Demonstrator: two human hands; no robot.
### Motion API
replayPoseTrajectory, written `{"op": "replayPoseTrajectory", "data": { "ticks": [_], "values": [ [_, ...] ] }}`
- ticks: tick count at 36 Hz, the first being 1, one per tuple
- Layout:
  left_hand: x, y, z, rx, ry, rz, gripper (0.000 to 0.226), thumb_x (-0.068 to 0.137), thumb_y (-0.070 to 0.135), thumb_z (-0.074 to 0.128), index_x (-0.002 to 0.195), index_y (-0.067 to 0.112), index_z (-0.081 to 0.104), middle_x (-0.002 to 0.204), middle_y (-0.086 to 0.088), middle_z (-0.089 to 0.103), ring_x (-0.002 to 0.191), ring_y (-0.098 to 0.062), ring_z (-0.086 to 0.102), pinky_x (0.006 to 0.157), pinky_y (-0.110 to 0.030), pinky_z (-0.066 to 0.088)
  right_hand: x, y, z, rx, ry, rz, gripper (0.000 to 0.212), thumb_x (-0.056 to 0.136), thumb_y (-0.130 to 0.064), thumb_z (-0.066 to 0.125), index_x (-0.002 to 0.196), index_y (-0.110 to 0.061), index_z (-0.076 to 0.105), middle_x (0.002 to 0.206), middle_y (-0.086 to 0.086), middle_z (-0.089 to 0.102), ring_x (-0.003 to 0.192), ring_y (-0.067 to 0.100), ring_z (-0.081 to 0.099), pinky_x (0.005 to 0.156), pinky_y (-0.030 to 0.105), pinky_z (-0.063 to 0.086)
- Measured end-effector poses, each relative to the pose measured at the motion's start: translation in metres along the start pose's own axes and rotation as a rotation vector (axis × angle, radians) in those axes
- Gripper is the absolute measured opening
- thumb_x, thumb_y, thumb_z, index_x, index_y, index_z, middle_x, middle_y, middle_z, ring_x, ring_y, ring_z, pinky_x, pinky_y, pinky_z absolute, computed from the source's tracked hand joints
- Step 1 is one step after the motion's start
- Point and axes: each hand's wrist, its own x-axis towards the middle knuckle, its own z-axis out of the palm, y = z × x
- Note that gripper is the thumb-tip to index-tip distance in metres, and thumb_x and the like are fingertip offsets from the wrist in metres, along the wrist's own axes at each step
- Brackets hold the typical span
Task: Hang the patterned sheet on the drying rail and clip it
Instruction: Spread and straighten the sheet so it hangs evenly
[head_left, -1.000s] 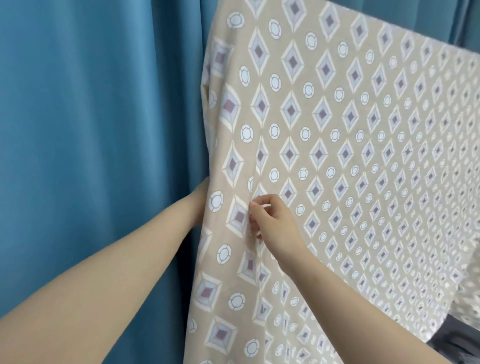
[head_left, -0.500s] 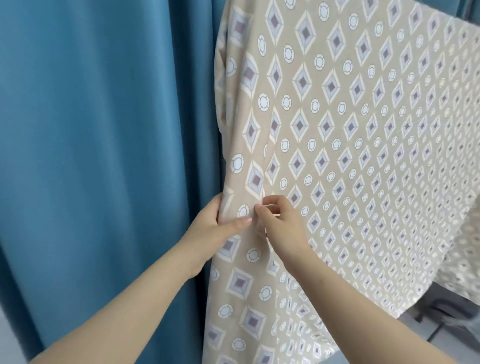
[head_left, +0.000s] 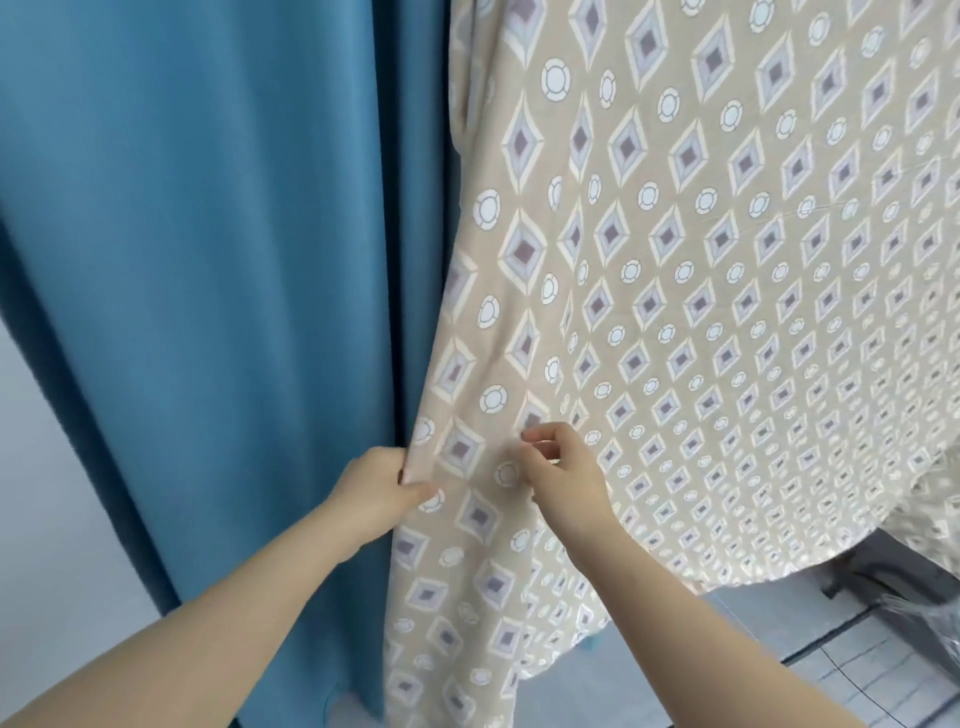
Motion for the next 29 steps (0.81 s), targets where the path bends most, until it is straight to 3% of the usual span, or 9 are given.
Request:
{"op": "replayPoseTrajectory", "data": {
  "ticks": [4, 5, 8, 10, 12, 16, 19, 25, 29],
  "values": [
    [-0.007, -0.007, 0.017, -0.004, 0.365, -0.091, 0.013, 0.089, 0.014, 0.053, 0.087, 0.003, 0.059, 0.089, -0.011, 0.065, 0.083, -0.028, 0.06, 0.055, -0.027, 0.044, -0.013, 0.018, -0.016, -0.021, -0.057, 0.03, 0.008, 0.089, -0.02, 0.052, 0.088, -0.027, 0.053, 0.079, -0.007, 0.055, 0.076, 0.014, 0.055, 0.06, 0.023, 0.039],
    [-0.009, -0.006, 0.022, 0.0, 0.416, -0.1, 0.009, 0.087, 0.016, 0.055, 0.089, 0.007, 0.054, 0.091, -0.008, 0.063, 0.086, -0.027, 0.059, 0.06, -0.03, 0.045, -0.017, 0.022, -0.02, -0.023, -0.07, 0.039, 0.009, 0.09, -0.02, 0.051, 0.085, -0.028, 0.051, 0.079, -0.007, 0.055, 0.076, 0.015, 0.055, 0.059, 0.023, 0.038],
    [-0.022, 0.001, 0.043, 0.017, 0.622, -0.117, 0.03, 0.08, 0.018, 0.067, 0.1, 0.017, 0.044, 0.102, 0.002, 0.046, 0.095, -0.026, 0.053, 0.081, -0.041, 0.047, -0.023, 0.036, -0.031, -0.028, -0.094, 0.066, 0.008, 0.09, -0.021, 0.051, 0.085, -0.027, 0.05, 0.079, -0.006, 0.054, 0.074, 0.015, 0.053, 0.059, 0.023, 0.039],
    [-0.035, 0.007, 0.058, 0.001, 0.679, -0.071, 0.028, 0.081, 0.013, 0.065, 0.096, 0.016, 0.042, 0.098, 0.0, 0.042, 0.088, -0.023, 0.05, 0.076, -0.036, 0.045, -0.026, 0.045, -0.037, -0.034, -0.112, 0.096, 0.007, 0.09, -0.022, 0.051, 0.086, -0.027, 0.05, 0.079, -0.006, 0.054, 0.075, 0.015, 0.053, 0.06, 0.024, 0.039],
    [-0.047, 0.011, 0.075, -0.061, 0.544, 0.019, 0.022, 0.083, 0.009, 0.061, 0.088, 0.02, 0.042, 0.088, -0.001, 0.05, 0.078, -0.019, 0.051, 0.066, -0.026, 0.042, -0.028, 0.055, -0.04, -0.031, -0.131, 0.137, 0.007, 0.09, -0.021, 0.05, 0.086, -0.027, 0.049, 0.08, -0.006, 0.053, 0.076, 0.016, 0.053, 0.061, 0.024, 0.039],
    [-0.059, 0.014, 0.102, -0.088, 0.262, 0.101, 0.029, 0.086, 0.01, 0.058, 0.08, 0.035, 0.044, 0.081, 0.01, 0.056, 0.071, -0.004, 0.055, 0.064, -0.011, 0.042, -0.029, 0.07, -0.046, -0.01, -0.113, 0.206, 0.011, 0.09, -0.017, 0.049, 0.085, -0.027, 0.049, 0.079, -0.005, 0.052, 0.074, 0.017, 0.051, 0.061, 0.026, 0.04],
    [-0.055, 0.011, 0.117, -0.13, 0.135, 0.056, 0.028, 0.088, 0.009, 0.055, 0.08, 0.035, 0.048, 0.085, 0.01, 0.058, 0.078, -0.012, 0.059, 0.074, -0.023, 0.046, -0.031, 0.079, -0.052, -0.002, -0.083, 0.255, 0.011, 0.09, -0.015, 0.049, 0.085, -0.025, 0.049, 0.077, -0.005, 0.051, 0.07, 0.017, 0.05, 0.059, 0.026, 0.039],
    [-0.032, 0.013, 0.148, -0.167, -0.026, -0.015, 0.028, 0.086, 0.005, 0.053, 0.075, 0.031, 0.051, 0.079, 0.004, 0.06, 0.081, -0.025, 0.064, 0.075, -0.035, 0.05, -0.032, 0.093, -0.07, 0.008, 0.044, 0.326, 0.008, 0.09, -0.016, 0.05, 0.084, -0.023, 0.049, 0.077, -0.005, 0.05, 0.074, 0.018, 0.051, 0.062, 0.026, 0.039],
    [-0.02, 0.007, 0.166, -0.187, -0.087, -0.031, 0.028, 0.085, 0.005, 0.055, 0.073, 0.03, 0.055, 0.074, 0.005, 0.062, 0.072, -0.02, 0.065, 0.072, -0.037, 0.052, -0.039, 0.106, -0.079, 0.025, 0.135, 0.391, 0.005, 0.089, -0.015, 0.049, 0.091, -0.018, 0.052, 0.077, -0.005, 0.05, 0.07, 0.017, 0.049, 0.06, 0.026, 0.039]
  ]
}}
